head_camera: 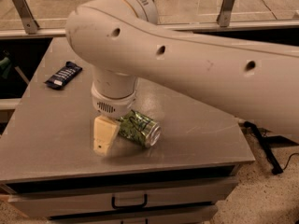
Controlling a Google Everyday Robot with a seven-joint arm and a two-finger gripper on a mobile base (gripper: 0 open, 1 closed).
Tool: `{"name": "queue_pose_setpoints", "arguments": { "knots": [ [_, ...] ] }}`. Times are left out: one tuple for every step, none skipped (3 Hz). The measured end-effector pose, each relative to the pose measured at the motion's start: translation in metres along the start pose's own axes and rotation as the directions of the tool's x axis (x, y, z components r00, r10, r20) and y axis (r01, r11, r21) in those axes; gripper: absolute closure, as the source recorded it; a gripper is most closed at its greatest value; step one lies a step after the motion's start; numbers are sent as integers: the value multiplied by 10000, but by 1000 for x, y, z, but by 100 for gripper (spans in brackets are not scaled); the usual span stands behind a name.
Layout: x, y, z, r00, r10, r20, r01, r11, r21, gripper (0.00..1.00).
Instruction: Place green can upright
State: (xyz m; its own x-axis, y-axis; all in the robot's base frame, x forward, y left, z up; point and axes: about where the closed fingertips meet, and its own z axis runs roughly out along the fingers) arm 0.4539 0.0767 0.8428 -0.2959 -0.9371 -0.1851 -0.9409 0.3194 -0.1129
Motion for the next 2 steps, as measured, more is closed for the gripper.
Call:
{"name": "queue_pose_setpoints", "arguments": {
  "knots": [
    [-2, -4, 13, 9993, 362, -49, -363, 9993, -51, 41],
    [-9, -15, 6, 9979, 509, 407, -509, 9987, 1, 64]
  ]
}}
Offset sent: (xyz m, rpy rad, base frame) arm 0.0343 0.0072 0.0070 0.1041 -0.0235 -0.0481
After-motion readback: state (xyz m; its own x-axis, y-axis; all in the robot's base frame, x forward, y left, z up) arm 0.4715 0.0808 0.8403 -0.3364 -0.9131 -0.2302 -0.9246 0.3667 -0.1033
